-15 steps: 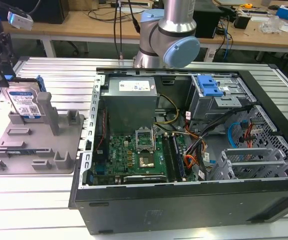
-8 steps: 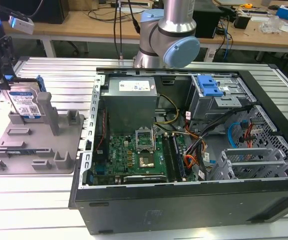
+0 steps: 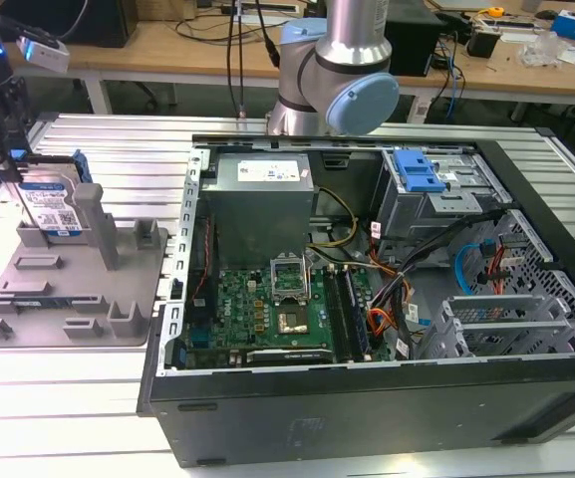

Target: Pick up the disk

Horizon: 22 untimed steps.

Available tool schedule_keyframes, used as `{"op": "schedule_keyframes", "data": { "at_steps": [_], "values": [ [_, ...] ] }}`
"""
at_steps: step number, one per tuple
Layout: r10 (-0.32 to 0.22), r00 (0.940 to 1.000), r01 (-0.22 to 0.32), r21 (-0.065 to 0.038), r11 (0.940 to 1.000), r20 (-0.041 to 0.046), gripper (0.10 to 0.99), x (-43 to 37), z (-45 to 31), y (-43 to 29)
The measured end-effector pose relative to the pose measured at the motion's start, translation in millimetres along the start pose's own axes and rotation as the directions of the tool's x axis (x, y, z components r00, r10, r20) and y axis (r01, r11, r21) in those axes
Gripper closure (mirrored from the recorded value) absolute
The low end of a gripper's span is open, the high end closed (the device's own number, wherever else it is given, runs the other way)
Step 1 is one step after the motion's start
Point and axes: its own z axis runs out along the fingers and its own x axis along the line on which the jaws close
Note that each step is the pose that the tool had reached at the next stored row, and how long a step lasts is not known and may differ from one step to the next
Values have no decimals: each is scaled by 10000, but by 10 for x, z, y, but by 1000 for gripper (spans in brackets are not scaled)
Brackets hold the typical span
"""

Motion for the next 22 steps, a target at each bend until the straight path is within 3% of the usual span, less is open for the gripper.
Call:
{"op": "schedule_keyframes", "data": {
  "at_steps": [6, 15, 17, 18, 22],
  "values": [
    [0, 10000, 0, 0, 10000, 0, 604, -1, 64, 1],
    [0, 10000, 0, 0, 10000, 0, 604, -1, 94, 0],
    [0, 10000, 0, -1, 10000, -1, 620, -2, 94, 0],
    [0, 10000, 0, 0, 10000, 0, 690, -2, 95, 0],
    [0, 10000, 0, -1, 10000, 0, 690, -2, 96, 0]
  ]
}}
